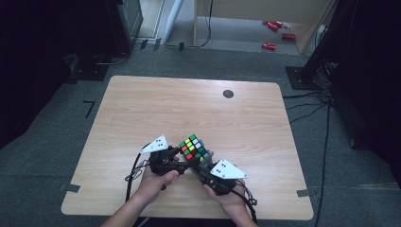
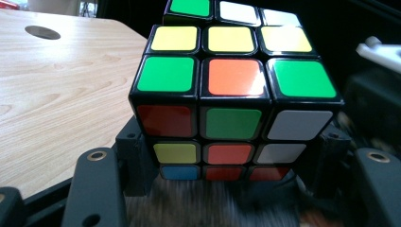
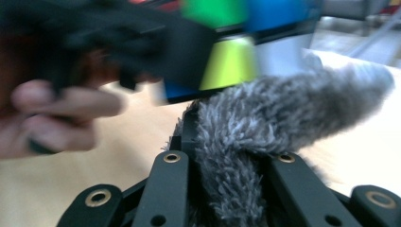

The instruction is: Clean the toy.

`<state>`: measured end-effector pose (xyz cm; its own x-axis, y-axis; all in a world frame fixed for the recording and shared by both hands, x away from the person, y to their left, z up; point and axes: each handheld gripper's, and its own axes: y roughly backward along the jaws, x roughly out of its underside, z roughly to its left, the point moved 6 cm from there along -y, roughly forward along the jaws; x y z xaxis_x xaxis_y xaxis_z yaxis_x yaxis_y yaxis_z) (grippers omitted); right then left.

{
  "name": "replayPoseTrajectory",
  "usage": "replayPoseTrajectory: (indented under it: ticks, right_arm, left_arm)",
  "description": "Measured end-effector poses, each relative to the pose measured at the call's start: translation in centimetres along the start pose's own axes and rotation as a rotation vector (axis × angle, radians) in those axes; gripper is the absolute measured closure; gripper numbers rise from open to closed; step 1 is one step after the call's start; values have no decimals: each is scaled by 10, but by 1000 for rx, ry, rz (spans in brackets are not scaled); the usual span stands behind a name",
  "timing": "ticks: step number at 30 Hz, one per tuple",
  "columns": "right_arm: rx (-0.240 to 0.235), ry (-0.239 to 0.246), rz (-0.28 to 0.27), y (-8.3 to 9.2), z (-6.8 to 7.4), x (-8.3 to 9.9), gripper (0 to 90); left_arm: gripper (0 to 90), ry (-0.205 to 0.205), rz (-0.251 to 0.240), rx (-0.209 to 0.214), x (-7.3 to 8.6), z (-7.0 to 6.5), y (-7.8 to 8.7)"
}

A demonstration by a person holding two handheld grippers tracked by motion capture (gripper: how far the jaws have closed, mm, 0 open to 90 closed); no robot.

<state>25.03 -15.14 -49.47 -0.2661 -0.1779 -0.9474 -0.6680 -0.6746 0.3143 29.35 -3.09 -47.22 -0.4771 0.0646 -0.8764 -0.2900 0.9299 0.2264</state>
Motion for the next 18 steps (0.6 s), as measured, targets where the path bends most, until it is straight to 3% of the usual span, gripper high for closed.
replayPoseTrajectory:
  ticks: [3,6,8,9,10,14,16,18]
  right_arm:
    - [-30,35,7,-4,12,1,774]
    - [-20,32,1,-2,8,-1,773]
    - [14,-12,-16,2,-3,-2,774]
    - [57,-46,-29,7,-17,-3,772]
    - [57,-46,-29,7,-17,-3,772]
    - [170,-55,-5,11,-40,3,756]
    - [191,-54,28,8,-47,9,741]
    - [183,-77,53,6,-51,12,704]
  left_arm:
    - [353,-3,-5,2,-1,0,2]
    - [352,-10,-4,-3,-2,2,5]
    - [352,-13,3,-10,-1,3,5]
    - [352,-20,7,-15,0,4,5]
    - [352,-23,11,-19,0,5,5]
    - [352,-36,31,-37,3,7,4]
    - [353,-31,31,-40,3,7,4]
    - [352,-32,29,-39,3,7,4]
